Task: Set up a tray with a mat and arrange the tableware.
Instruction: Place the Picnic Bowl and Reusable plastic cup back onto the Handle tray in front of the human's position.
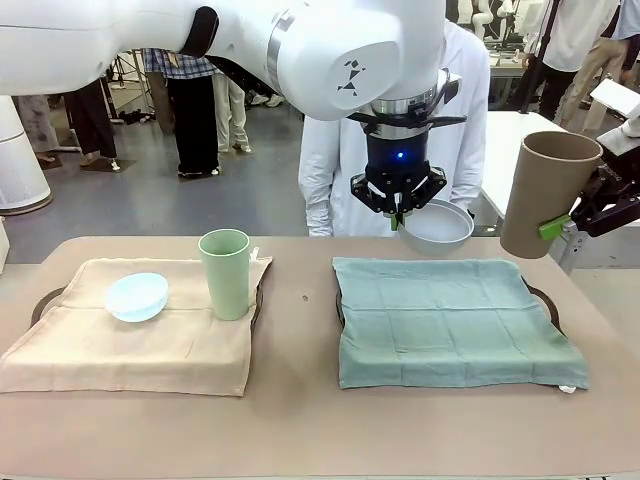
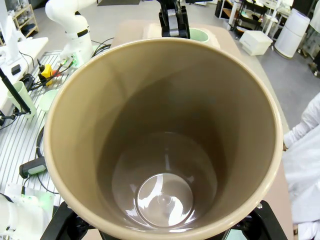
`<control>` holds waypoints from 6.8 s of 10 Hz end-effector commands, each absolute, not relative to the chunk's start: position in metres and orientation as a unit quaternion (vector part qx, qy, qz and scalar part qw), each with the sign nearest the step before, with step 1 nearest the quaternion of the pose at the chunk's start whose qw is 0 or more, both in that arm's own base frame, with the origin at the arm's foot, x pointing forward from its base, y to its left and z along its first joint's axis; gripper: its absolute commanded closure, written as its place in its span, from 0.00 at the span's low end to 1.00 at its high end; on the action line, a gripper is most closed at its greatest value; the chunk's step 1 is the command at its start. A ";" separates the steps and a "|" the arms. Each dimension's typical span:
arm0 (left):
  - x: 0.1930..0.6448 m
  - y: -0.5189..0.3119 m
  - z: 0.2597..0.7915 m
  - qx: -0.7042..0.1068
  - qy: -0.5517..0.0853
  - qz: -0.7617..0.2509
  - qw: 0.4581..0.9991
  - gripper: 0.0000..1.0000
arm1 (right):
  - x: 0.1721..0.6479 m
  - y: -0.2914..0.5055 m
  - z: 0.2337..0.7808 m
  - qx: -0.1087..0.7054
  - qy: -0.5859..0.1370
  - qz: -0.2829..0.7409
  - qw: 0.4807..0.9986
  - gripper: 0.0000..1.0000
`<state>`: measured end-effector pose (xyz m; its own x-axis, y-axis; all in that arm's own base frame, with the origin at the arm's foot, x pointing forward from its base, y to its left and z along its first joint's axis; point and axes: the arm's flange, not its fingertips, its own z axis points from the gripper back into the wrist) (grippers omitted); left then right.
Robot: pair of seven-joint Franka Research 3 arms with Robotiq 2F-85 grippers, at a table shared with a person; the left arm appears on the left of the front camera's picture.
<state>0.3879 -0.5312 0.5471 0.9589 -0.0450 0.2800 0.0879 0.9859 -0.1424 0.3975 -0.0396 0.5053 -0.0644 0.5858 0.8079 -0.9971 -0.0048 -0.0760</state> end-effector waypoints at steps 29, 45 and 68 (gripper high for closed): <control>0.445 -0.483 0.396 -0.130 -0.096 -0.009 0.987 0.00 | 0.473 -0.088 0.338 0.280 -0.251 0.586 0.718 0.00; 0.318 -0.405 0.593 -0.007 -0.186 -0.106 0.977 0.00 | 0.363 -0.011 0.561 0.009 -0.116 0.299 0.947 0.00; 0.298 -0.102 0.586 -0.162 -0.059 -0.094 0.981 0.00 | 0.320 -0.180 0.572 0.139 -0.031 0.070 0.987 0.00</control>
